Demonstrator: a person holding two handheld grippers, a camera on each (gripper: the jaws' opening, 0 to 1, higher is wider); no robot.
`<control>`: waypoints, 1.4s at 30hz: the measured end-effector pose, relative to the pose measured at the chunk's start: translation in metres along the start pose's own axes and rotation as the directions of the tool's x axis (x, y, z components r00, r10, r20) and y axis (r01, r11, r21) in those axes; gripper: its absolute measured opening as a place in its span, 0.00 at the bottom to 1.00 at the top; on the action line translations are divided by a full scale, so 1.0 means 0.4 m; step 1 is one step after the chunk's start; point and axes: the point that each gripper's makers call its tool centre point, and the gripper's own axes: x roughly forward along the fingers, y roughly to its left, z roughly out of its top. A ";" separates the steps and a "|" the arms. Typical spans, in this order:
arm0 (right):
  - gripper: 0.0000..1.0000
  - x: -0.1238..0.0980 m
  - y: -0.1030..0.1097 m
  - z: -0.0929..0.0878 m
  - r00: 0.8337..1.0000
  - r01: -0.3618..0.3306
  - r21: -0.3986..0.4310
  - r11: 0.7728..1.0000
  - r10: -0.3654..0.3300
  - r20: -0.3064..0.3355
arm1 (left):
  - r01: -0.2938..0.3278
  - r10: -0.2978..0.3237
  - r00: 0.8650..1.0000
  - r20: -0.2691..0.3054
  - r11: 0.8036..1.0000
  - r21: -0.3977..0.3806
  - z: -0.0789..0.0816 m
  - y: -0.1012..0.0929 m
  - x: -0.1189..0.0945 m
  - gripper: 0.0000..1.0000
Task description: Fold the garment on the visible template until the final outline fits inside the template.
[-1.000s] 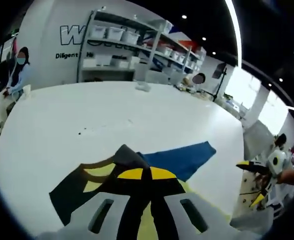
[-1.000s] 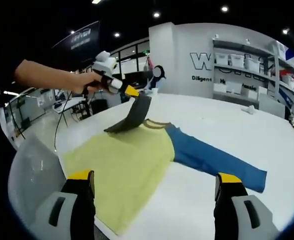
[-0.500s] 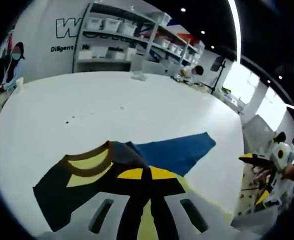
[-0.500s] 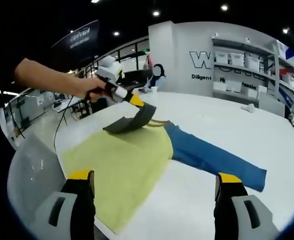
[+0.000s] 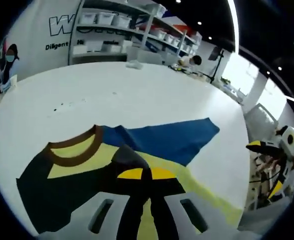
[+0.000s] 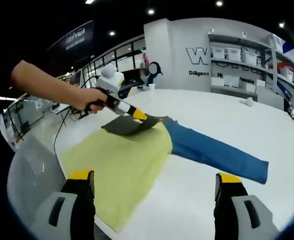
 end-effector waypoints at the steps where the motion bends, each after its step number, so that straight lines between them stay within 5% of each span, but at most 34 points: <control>1: 0.99 0.001 0.000 -0.002 1.000 0.000 0.004 1.000 0.000 -0.001 | 0.000 0.000 1.000 -0.002 1.000 -0.004 -0.004 0.001 0.006 0.01; 19: 0.99 0.019 0.006 -0.013 1.000 -0.012 0.015 1.000 0.013 -0.014 | 0.025 -0.025 1.000 -0.015 0.999 0.030 -0.045 -0.025 0.061 0.05; 32: 0.99 0.018 -0.017 0.012 1.000 -0.005 0.003 1.000 0.005 -0.007 | 0.025 -0.031 0.998 0.046 0.991 0.129 -0.018 -0.004 -0.010 0.08; 40: 0.99 0.015 -0.020 0.021 1.000 -0.006 -0.024 1.000 0.006 -0.003 | 0.014 -0.032 0.994 0.102 0.985 0.175 -0.006 -0.005 -0.062 0.23; 42: 0.99 0.015 -0.026 0.024 1.000 -0.002 -0.012 1.000 0.002 0.001 | 0.003 -0.020 0.995 0.101 0.986 0.167 -0.009 -0.003 -0.074 0.37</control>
